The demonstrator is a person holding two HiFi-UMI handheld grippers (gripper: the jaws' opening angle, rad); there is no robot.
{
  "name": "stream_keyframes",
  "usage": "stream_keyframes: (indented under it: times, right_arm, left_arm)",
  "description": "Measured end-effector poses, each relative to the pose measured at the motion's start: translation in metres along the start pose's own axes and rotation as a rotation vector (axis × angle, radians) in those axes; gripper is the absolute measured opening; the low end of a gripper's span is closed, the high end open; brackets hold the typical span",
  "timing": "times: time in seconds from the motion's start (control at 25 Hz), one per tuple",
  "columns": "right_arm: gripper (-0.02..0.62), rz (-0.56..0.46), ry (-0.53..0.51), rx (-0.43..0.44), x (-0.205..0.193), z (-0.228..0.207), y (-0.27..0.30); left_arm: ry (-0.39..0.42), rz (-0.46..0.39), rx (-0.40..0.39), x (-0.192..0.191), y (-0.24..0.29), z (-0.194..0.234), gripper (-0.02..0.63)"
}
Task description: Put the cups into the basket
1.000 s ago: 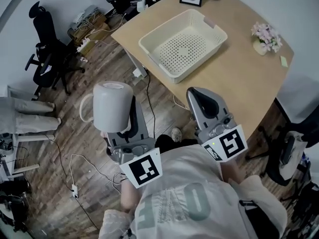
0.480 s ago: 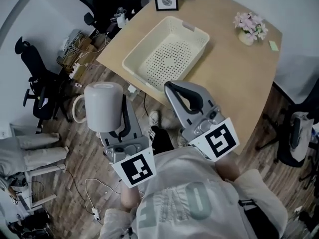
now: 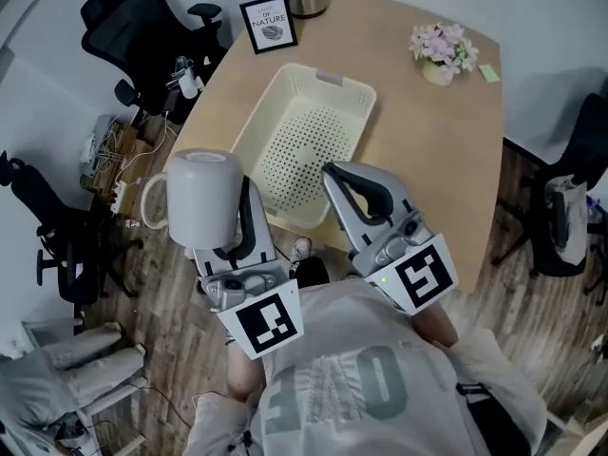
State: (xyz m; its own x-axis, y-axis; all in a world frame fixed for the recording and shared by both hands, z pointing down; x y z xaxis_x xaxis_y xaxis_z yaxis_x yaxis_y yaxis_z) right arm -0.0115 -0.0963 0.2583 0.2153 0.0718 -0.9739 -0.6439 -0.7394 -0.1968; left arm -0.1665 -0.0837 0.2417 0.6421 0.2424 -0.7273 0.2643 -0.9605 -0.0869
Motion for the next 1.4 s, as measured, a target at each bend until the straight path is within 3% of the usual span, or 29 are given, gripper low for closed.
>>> stream_keyframes:
  times: [0.32, 0.44, 0.56, 0.8, 1.16, 1.4]
  right_arm:
    - [-0.002, -0.024, -0.119, -0.242, 0.003, -0.020, 0.033]
    - [-0.002, -0.040, -0.110, -0.332, 0.003, -0.027, 0.035]
    - [-0.002, -0.056, -0.075, -0.421, 0.000, -0.033, 0.032]
    - [-0.002, -0.054, -0.103, -0.585, -0.004, -0.027, 0.024]
    - [-0.002, -0.018, -0.073, -0.761, -0.022, -0.005, 0.022]
    - [-0.002, -0.012, -0.045, -0.815, -0.033, 0.003, 0.029]
  left_arm:
    - [0.045, -0.121, -0.204, -0.016, 0.083, 0.020, 0.054]
    - [0.012, -0.128, -0.341, -0.028, 0.115, 0.009, 0.054]
    - [0.050, -0.134, -0.490, -0.036, 0.138, -0.008, 0.054]
    - [0.222, -0.144, -0.745, -0.047, 0.160, -0.041, 0.051]
    - [0.527, 0.039, -1.100, -0.094, 0.176, -0.100, 0.051]
    - [0.748, 0.127, -1.262, -0.135, 0.176, -0.124, 0.051]
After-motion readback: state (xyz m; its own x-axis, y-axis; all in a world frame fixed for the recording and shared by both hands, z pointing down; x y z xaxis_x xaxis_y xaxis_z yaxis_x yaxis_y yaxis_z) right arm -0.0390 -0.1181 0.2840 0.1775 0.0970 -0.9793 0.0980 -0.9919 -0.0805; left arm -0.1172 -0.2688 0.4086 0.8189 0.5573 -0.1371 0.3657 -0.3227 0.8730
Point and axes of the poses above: the fingertips, and each gripper's own axes: y forward along the fingers, z to its left, x out of its top, the point moved 7 cm from there along -y, backward along the fingers, and after that the axes turned 7 degrees about y, right-handed, at the moved point
